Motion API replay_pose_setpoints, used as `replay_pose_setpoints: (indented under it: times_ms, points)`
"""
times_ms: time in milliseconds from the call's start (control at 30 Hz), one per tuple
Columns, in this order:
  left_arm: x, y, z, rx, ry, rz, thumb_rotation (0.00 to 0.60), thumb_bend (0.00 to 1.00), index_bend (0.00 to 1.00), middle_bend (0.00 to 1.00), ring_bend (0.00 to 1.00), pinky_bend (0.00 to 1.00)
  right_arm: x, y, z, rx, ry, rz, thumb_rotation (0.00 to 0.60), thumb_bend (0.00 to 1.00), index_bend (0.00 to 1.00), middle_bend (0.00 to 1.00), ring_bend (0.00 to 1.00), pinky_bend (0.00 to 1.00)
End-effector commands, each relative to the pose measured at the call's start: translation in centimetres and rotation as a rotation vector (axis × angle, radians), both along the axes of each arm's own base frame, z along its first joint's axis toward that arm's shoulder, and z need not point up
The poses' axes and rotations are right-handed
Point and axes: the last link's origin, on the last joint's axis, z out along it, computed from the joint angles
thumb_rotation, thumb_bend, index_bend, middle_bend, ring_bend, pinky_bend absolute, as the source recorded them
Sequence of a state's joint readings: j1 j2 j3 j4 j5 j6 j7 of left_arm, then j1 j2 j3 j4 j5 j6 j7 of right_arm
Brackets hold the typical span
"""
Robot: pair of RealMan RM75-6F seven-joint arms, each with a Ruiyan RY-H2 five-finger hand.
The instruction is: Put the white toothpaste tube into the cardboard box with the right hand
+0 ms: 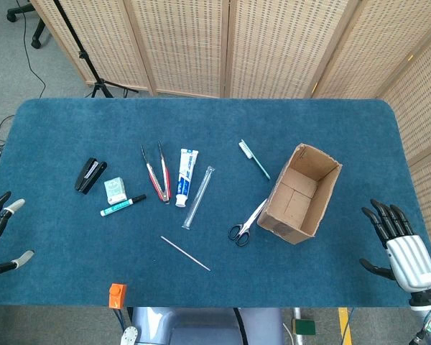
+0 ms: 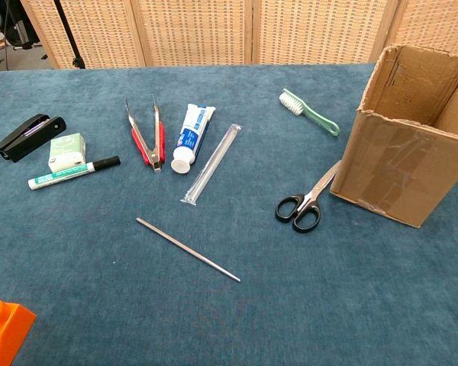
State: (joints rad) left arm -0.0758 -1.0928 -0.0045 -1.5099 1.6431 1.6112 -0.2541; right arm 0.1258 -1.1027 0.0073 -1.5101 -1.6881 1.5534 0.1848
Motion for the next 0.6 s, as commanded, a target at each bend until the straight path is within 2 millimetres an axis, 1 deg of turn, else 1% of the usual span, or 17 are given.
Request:
replay_pose_setpoints:
  times_ms: [33,267,400,500,600]
  points:
    - [0.0,0.0,0.0,0.000,0.001,0.001,0.600,0.14,0.14,0.00,0.00,0.12,0.0,0.0,0.0,0.002,0.000,-0.001,0.600,0.03,0.00,0.00,0.00,0.03]
    - [-0.1,0.0,0.0,-0.003,0.001,0.008,0.600,0.14,0.14,0.00,0.00,0.12,0.0,0.0,-0.1,0.008,0.007,0.001,0.600,0.03,0.00,0.00,0.00,0.03]
    - [-0.1,0.1,-0.1,-0.003,0.001,0.005,0.600,0.14,0.15,0.00,0.00,0.12,0.3,-0.5,0.5,-0.010,-0.019,0.008,0.600,0.03,0.00,0.00,0.00,0.03]
    - [0.0,0.2,-0.1,-0.002,0.005,0.006,0.600,0.15,0.15,0.00,0.00,0.12,1.2,-1.8,1.4,-0.016,-0.034,0.034,0.600,0.03,0.00,0.00,0.00,0.03]
    - [-0.1,0.4,-0.1,0.000,0.006,0.015,0.600,0.15,0.15,0.00,0.00,0.12,3.4,-3.2,2.4,0.013,-0.042,0.091,0.600,0.03,0.00,0.00,0.00,0.03]
